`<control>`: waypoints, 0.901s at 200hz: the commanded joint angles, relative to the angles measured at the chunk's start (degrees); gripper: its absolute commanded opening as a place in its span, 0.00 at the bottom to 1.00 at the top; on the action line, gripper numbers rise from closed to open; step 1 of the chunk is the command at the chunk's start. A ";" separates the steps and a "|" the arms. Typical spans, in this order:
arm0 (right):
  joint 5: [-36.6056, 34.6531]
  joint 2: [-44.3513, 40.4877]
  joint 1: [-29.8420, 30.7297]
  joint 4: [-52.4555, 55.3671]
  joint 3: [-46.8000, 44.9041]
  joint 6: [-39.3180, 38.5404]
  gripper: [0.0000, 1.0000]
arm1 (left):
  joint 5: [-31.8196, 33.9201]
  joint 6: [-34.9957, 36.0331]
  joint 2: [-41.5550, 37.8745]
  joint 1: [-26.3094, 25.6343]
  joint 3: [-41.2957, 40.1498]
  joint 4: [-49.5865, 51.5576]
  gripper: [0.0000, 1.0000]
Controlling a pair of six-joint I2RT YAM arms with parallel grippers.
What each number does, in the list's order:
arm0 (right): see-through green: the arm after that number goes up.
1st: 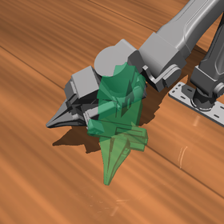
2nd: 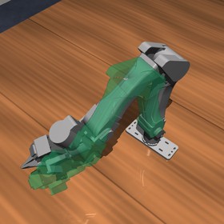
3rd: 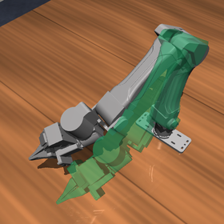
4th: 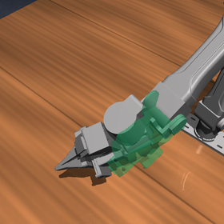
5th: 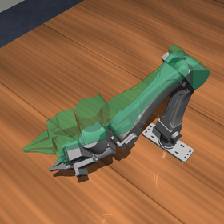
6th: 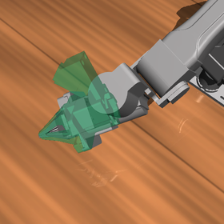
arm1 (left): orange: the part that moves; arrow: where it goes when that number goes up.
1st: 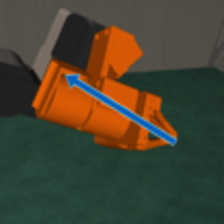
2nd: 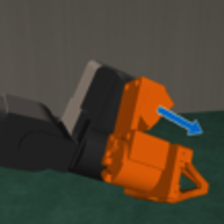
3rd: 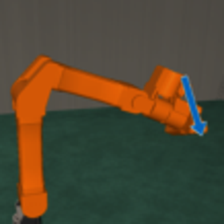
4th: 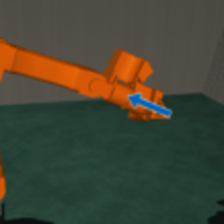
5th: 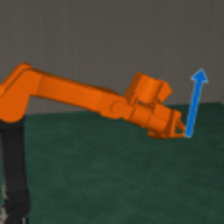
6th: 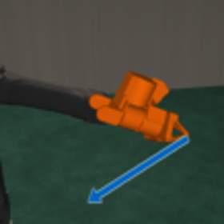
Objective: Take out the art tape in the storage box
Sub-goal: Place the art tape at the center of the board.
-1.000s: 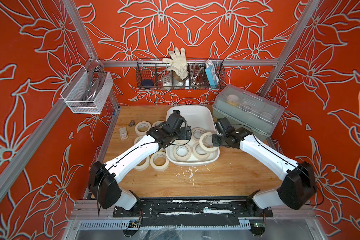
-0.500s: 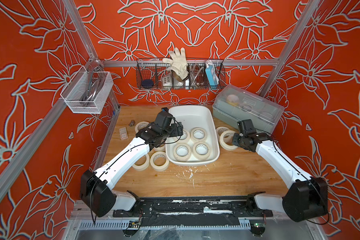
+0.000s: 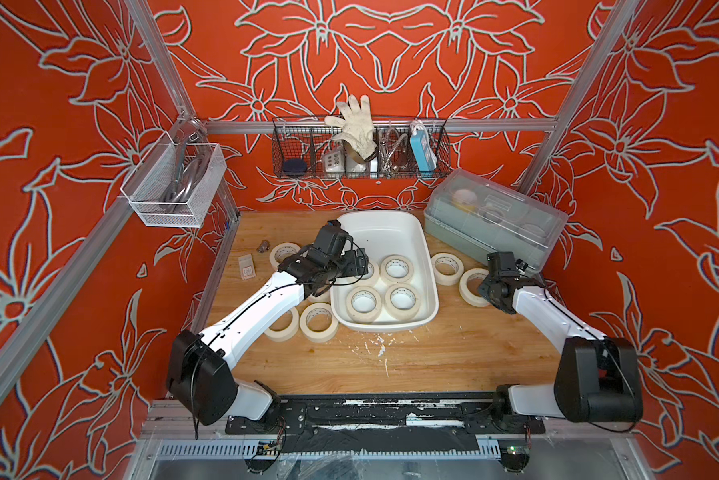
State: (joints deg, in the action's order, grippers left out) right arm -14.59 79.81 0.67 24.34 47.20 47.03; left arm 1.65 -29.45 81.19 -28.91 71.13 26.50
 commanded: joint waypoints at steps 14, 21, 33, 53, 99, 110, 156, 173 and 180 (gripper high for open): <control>-0.01 4.26 -3.46 -5.59 0.49 3.32 0.00 | -0.95 -0.20 0.27 0.23 0.84 0.57 0.94; 0.28 5.22 -3.67 -6.25 0.88 3.24 0.00 | -0.95 -0.16 0.29 0.25 0.85 0.59 0.94; 0.96 6.66 -3.90 -7.62 1.42 3.21 0.00 | -0.75 -0.16 0.38 0.30 0.84 0.66 0.94; 2.34 9.09 -4.07 -10.92 1.94 2.52 0.00 | -0.75 -0.15 0.38 0.34 0.85 0.83 0.94; 2.89 15.01 -4.01 -11.71 5.78 2.79 0.00 | -0.60 -0.13 -0.26 0.34 0.94 1.09 0.93; 3.01 16.06 -4.05 -11.68 6.46 2.72 0.05 | -0.43 -0.17 -0.43 0.34 0.76 1.18 0.93; 4.59 17.18 -4.21 -13.59 5.97 3.77 0.40 | -0.81 0.56 -0.45 0.51 -0.24 0.34 0.93; 5.57 16.49 -4.18 -13.36 5.89 3.11 0.44 | -1.20 0.54 -0.17 0.80 -0.95 -0.38 0.93; 5.86 16.04 -4.18 -13.06 5.84 2.75 0.45 | -1.30 0.57 -0.06 0.88 -1.21 -0.64 0.93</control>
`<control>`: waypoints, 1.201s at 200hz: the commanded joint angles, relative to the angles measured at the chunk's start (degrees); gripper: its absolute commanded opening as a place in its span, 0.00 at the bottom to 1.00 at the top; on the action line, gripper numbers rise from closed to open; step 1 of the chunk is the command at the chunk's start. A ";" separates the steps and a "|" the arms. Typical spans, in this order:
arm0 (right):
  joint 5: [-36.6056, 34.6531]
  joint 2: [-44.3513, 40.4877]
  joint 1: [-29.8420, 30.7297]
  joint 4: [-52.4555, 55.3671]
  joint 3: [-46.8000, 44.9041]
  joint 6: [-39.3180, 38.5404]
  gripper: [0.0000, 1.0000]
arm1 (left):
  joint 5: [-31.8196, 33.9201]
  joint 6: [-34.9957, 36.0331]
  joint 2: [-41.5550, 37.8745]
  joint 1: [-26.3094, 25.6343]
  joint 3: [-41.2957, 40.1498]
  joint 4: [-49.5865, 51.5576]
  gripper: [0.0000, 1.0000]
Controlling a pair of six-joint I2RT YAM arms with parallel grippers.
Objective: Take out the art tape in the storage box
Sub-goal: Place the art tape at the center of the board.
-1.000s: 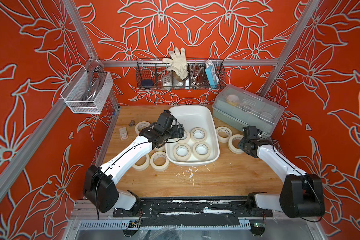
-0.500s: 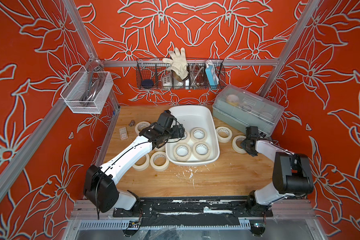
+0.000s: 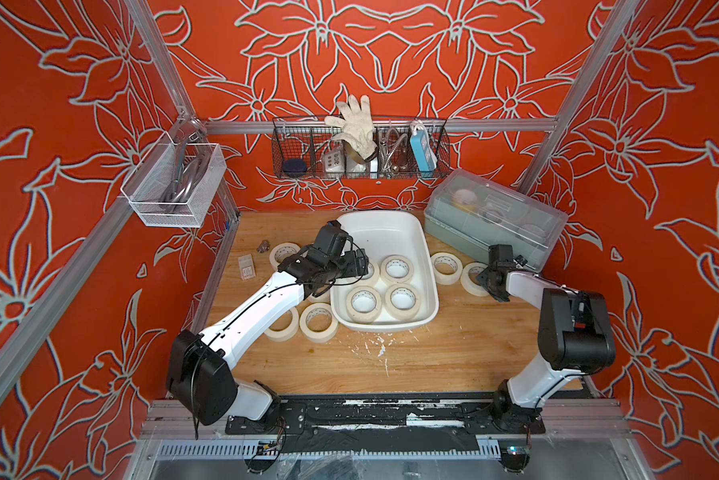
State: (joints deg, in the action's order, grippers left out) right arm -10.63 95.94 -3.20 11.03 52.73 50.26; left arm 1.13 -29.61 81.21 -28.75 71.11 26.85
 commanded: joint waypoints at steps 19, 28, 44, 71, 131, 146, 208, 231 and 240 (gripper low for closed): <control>2.47 -1.96 -0.39 1.11 -0.11 -1.50 0.49 | -1.12 0.60 0.45 0.89 -1.32 -1.32 0.93; 2.84 -3.08 -0.31 1.35 -0.44 -1.95 0.51 | -1.19 0.67 0.66 0.98 -1.24 -1.36 0.93; 3.23 -5.56 -0.34 2.24 -1.08 -2.57 0.55 | -1.13 0.73 0.97 0.97 -0.99 -1.19 0.93; 4.29 -10.51 -0.31 4.90 -1.75 -3.44 0.59 | -1.47 0.63 1.14 0.97 -0.54 -0.89 0.93; 14.92 -17.96 -0.31 15.60 4.08 -12.25 0.59 | -3.75 -0.45 2.96 0.96 1.18 1.30 0.93; 18.51 -19.96 -0.18 16.00 3.88 -12.88 0.60 | -3.86 -0.80 3.84 0.97 1.87 2.59 0.93; 27.25 -30.52 2.65 15.14 1.18 -12.20 0.63 | -2.84 -2.33 10.98 1.01 7.97 11.09 0.91; 28.88 -31.50 3.55 16.90 1.19 -13.03 0.63 | -3.58 -3.38 12.69 0.97 8.17 10.48 0.88; 28.91 -31.92 4.33 17.22 0.81 -13.30 0.63 | -3.52 -3.66 13.31 0.94 8.02 9.55 0.86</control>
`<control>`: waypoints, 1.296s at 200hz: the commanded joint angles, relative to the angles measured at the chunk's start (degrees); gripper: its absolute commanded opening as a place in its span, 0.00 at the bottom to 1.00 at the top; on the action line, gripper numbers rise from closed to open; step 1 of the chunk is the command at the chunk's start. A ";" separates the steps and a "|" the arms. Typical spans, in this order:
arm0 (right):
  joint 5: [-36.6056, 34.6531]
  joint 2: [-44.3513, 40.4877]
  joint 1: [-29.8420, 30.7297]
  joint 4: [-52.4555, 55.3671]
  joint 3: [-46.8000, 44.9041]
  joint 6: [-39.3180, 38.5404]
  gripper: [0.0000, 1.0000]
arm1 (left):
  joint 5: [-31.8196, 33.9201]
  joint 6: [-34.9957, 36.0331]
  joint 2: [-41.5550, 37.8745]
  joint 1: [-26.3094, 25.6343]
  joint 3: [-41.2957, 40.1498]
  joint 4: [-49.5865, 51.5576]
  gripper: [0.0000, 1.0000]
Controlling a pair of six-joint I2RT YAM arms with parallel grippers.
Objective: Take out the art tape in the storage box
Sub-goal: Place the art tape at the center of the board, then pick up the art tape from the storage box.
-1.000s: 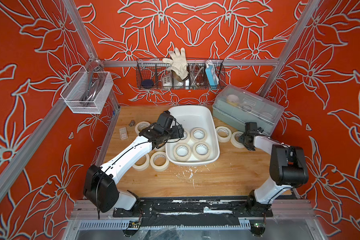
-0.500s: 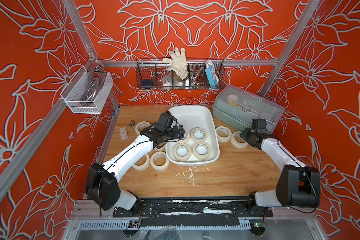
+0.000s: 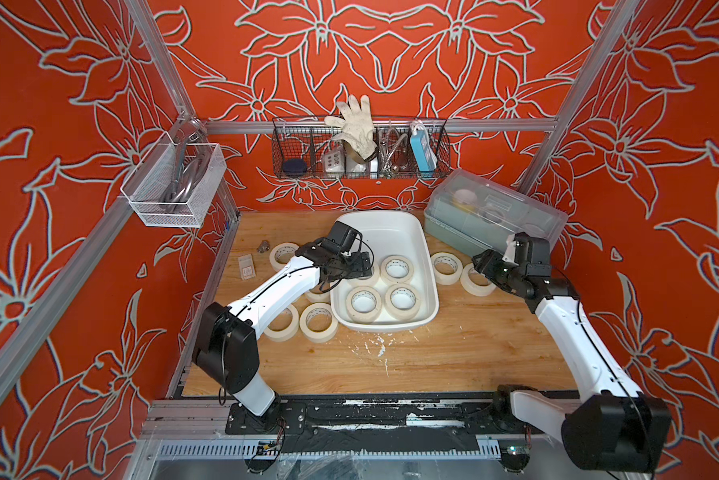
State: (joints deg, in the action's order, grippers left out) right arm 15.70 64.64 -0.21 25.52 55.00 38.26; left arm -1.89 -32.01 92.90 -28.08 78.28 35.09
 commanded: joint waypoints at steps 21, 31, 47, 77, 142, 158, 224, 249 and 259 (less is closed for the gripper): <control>2.16 -1.58 3.61 2.67 -2.94 -1.23 0.63 | 0.61 -2.32 4.70 0.25 2.65 1.65 0.81; 1.76 -1.98 4.68 2.61 -3.62 -1.12 0.63 | 1.13 -3.15 6.59 0.29 4.25 2.32 0.75; 0.93 -2.38 6.44 2.23 -4.58 -0.81 0.63 | 2.24 -5.05 9.15 0.30 5.94 2.32 0.71; -0.18 -1.89 9.49 1.37 -5.10 -0.33 0.63 | 6.35 -8.44 13.59 0.28 8.46 3.05 0.69; -1.56 -1.24 12.14 1.21 -4.70 -0.16 0.63 | 11.21 -12.80 22.48 0.28 13.72 6.39 0.68; -1.72 -1.38 12.35 1.37 -4.60 -0.17 0.63 | 11.12 -13.15 23.74 0.27 13.85 5.77 0.65; -1.91 -1.62 12.65 1.42 -4.85 -0.11 0.63 | 12.29 -12.64 27.22 0.30 12.78 1.91 0.53; -1.64 -1.33 12.69 1.38 -4.81 0.09 0.63 | 12.94 -11.62 27.99 0.29 12.90 1.18 0.45; -1.73 -1.43 12.78 1.46 -4.73 0.21 0.63 | 13.30 -11.08 28.03 0.39 12.80 0.88 0.41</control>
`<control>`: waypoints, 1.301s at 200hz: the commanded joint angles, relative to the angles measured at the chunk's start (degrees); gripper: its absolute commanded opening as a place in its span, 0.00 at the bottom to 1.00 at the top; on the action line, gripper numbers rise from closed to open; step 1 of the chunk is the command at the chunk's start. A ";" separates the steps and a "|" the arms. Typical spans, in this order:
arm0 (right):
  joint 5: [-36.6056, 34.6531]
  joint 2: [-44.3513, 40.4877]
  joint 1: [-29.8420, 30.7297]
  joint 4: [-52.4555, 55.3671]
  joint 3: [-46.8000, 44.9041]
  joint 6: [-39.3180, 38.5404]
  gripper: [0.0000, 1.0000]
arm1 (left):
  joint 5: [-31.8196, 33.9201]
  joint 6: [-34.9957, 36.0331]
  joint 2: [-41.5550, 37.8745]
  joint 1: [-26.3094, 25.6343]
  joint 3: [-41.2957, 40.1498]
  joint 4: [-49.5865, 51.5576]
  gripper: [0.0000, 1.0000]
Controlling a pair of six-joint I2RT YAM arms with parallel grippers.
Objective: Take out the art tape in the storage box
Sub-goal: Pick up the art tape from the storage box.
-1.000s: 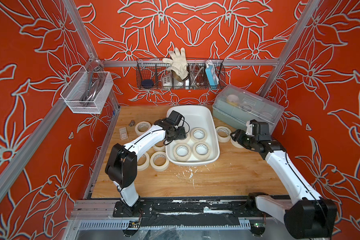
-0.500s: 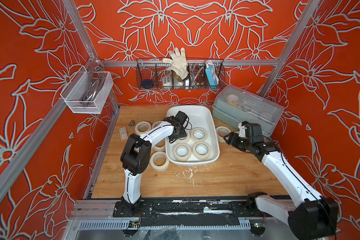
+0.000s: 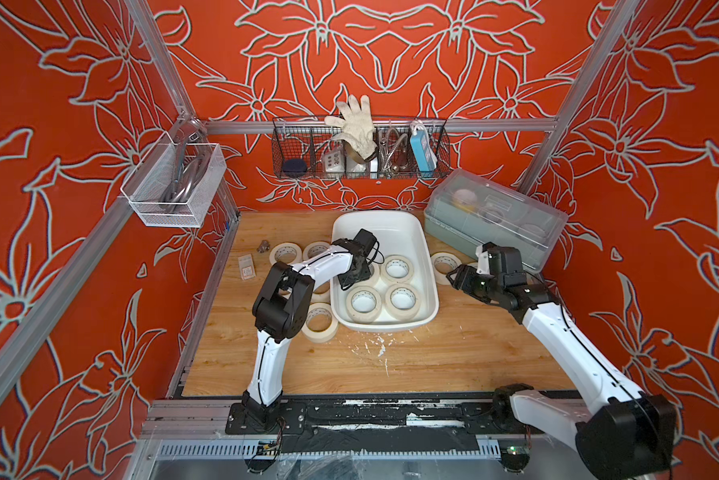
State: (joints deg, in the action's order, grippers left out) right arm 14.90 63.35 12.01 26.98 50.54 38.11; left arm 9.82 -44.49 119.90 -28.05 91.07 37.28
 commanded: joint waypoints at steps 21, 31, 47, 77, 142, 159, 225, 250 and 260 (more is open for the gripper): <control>-1.40 -0.07 0.81 0.22 -0.18 0.73 0.63 | 1.86 2.69 0.56 0.41 -0.13 -1.84 0.25; -1.47 0.15 0.88 0.30 -0.02 0.90 0.63 | 1.91 3.23 0.11 0.42 -0.10 -1.65 0.20; -1.44 0.53 1.06 0.56 0.46 0.91 0.63 | 2.95 4.40 -1.07 0.28 0.52 -0.29 0.09; -1.55 1.07 1.74 0.85 1.05 1.00 0.62 | 5.03 6.76 -4.65 0.13 1.29 2.78 0.05; -2.29 1.18 4.15 1.11 2.29 1.31 0.61 | 10.20 14.79 -14.69 -2.39 1.86 9.18 0.06; -3.93 1.00 5.35 2.15 3.64 0.97 0.60 | 9.94 18.12 -17.45 -3.62 1.94 10.54 0.07; -10.46 2.54 14.06 6.90 11.82 -0.47 0.60 | 11.29 23.59 -23.39 -11.05 4.87 14.30 0.05; -11.61 3.41 17.41 7.54 14.45 -0.64 0.60 | 11.92 25.56 -23.60 -14.32 5.70 15.19 0.04; -12.15 3.68 18.61 7.60 15.12 -0.60 0.60 | 12.56 26.23 -23.89 -15.46 5.47 15.19 0.03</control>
State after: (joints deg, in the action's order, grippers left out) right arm 5.78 66.17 28.18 32.25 63.05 38.22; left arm 20.38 -21.15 98.08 -41.15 95.37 51.13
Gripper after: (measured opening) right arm 0.599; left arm 0.197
